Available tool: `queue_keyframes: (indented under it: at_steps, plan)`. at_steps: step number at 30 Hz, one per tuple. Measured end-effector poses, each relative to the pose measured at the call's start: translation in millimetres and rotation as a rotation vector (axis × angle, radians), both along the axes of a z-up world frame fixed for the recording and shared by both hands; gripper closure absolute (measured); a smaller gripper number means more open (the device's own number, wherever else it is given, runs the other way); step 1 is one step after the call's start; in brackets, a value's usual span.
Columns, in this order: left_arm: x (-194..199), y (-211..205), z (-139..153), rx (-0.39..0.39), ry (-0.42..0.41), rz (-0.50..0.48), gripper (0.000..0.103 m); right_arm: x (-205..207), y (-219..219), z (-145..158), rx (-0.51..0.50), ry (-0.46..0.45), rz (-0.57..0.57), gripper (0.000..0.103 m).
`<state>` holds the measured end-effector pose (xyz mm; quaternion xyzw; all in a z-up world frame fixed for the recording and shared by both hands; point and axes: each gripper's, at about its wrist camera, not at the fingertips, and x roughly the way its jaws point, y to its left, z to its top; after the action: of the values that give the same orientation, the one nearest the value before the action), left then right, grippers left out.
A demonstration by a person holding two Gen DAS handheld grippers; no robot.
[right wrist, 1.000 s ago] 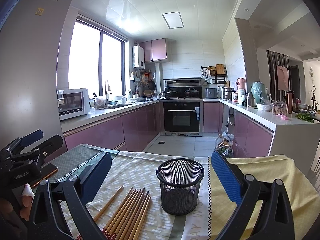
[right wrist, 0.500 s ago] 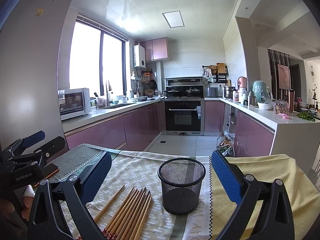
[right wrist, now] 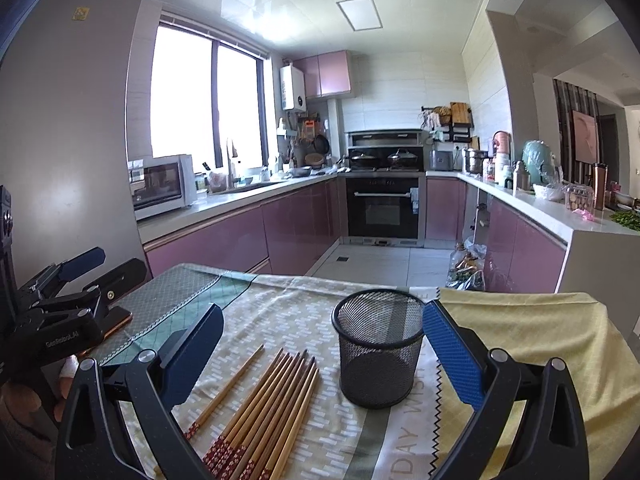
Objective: Organize utensils
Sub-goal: 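Lower the left gripper onto one wooden chopstick and close while the right gripper grasps another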
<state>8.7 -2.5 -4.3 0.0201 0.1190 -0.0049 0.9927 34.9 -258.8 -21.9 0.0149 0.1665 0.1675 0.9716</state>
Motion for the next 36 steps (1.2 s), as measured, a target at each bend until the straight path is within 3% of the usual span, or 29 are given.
queue_keyframes:
  at_steps: [6,9,14,22,25,31,36]
  plan:
    - [23.5,4.6,-24.3,0.041,0.190,-0.070,0.005,9.8,18.6,-31.6,-0.116,0.197,0.107,0.009]
    - [35.9,3.9,-44.1,0.064,0.293,-0.107,0.008,16.3,27.6,-49.9,-0.170,0.299,0.136,0.022]
    - [55.7,-1.3,-73.2,0.082,0.417,-0.152,0.017,36.3,32.7,-72.2,-0.178,0.431,0.140,0.038]
    - [71.7,-25.6,-99.6,0.161,0.508,-0.210,0.032,51.2,26.4,-87.5,-0.178,0.524,0.123,0.059]
    - [78.3,-29.6,-104.8,0.165,0.542,-0.222,0.041,52.9,24.0,-87.4,-0.183,0.537,0.123,0.061]
    - [91.9,-33.8,-113.5,0.143,0.618,-0.247,0.054,58.1,31.3,-88.2,-0.250,0.559,0.121,0.067]
    - [106.2,-36.0,-119.8,0.103,0.659,-0.256,0.063,63.9,33.8,-88.6,-0.228,0.571,0.129,0.077]
